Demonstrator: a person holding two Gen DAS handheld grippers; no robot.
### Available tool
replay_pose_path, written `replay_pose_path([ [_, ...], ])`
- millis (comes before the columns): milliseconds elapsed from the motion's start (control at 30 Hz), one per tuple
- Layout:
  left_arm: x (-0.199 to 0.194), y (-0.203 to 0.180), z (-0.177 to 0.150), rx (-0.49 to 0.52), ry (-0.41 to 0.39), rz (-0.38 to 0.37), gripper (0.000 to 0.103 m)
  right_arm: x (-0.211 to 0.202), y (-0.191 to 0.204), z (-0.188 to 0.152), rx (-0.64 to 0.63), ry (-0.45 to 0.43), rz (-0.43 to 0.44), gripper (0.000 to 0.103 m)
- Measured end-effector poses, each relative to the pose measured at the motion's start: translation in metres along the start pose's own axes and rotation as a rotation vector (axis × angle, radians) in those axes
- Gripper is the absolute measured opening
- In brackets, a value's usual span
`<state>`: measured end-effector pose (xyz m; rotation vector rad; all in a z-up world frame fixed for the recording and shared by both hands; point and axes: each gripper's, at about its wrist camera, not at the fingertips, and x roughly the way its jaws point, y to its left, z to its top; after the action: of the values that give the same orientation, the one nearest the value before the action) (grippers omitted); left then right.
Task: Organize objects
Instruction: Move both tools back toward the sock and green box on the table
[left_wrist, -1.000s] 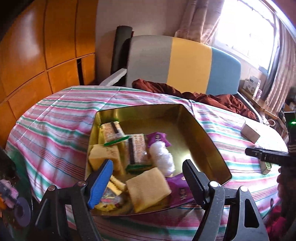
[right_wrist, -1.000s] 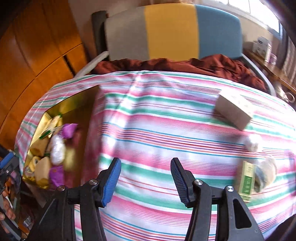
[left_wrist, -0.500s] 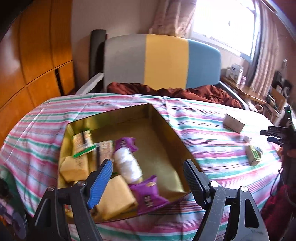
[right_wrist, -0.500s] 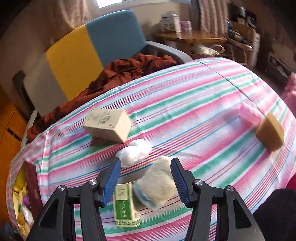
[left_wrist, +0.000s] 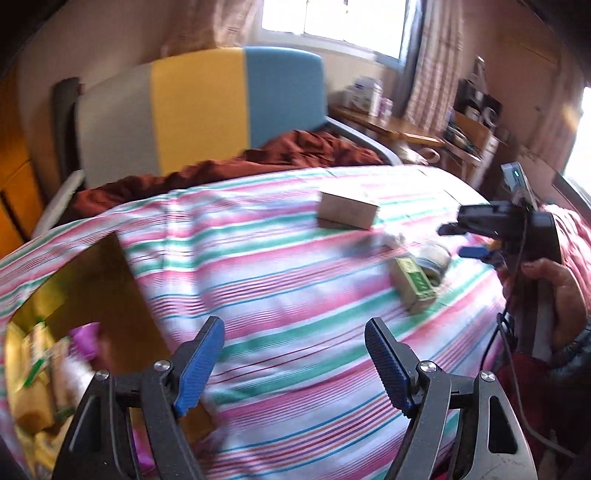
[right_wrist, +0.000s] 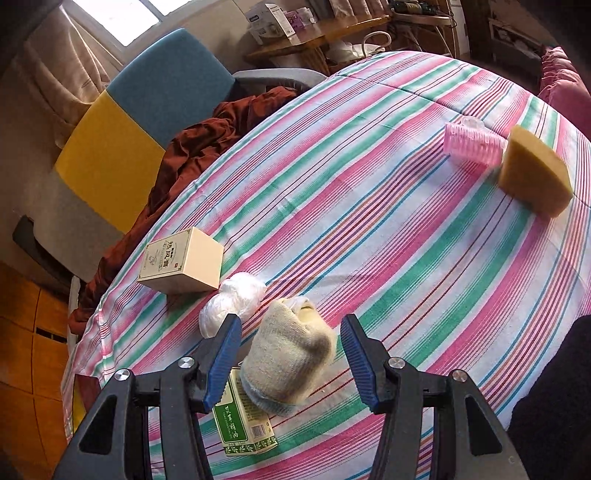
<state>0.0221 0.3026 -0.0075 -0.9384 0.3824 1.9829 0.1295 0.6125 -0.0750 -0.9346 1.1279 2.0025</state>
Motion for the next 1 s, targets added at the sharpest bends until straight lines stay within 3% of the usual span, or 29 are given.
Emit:
replay_pose_path([
  [167, 0.044, -0.041, 0.015, 0.065, 0.062, -0.123, 0.076, -0.004, -0.004, 0.003, 0.025, -0.026, 0.012, 0.058],
  [233, 0.059, -0.058, 0.021, 0.099, 0.080, -0.150, 0.076, -0.004, -0.005, 0.004, 0.039, -0.027, 0.024, 0.071],
  [300, 0.069, -0.072, 0.026, 0.129, 0.090, -0.188, 0.076, -0.005, -0.006, 0.004, 0.046, -0.029, 0.030, 0.074],
  [633, 0.138, -0.122, 0.043, 0.215, 0.192, -0.210, 0.075, -0.002, -0.012, 0.008, 0.090, -0.023, 0.052, 0.074],
  [733, 0.156, -0.127, 0.044, 0.215, 0.212, -0.198, 0.067, 0.002, -0.011, 0.008, 0.088, -0.013, 0.046, 0.074],
  [900, 0.155, -0.113, 0.038, 0.167, 0.204, -0.244, 0.037, 0.006, -0.012, 0.009, 0.092, -0.001, 0.034, 0.074],
  [1000, 0.143, -0.098, 0.029, 0.173, 0.168, -0.217, 0.033, 0.008, -0.011, 0.009, 0.086, 0.006, 0.026, 0.074],
])
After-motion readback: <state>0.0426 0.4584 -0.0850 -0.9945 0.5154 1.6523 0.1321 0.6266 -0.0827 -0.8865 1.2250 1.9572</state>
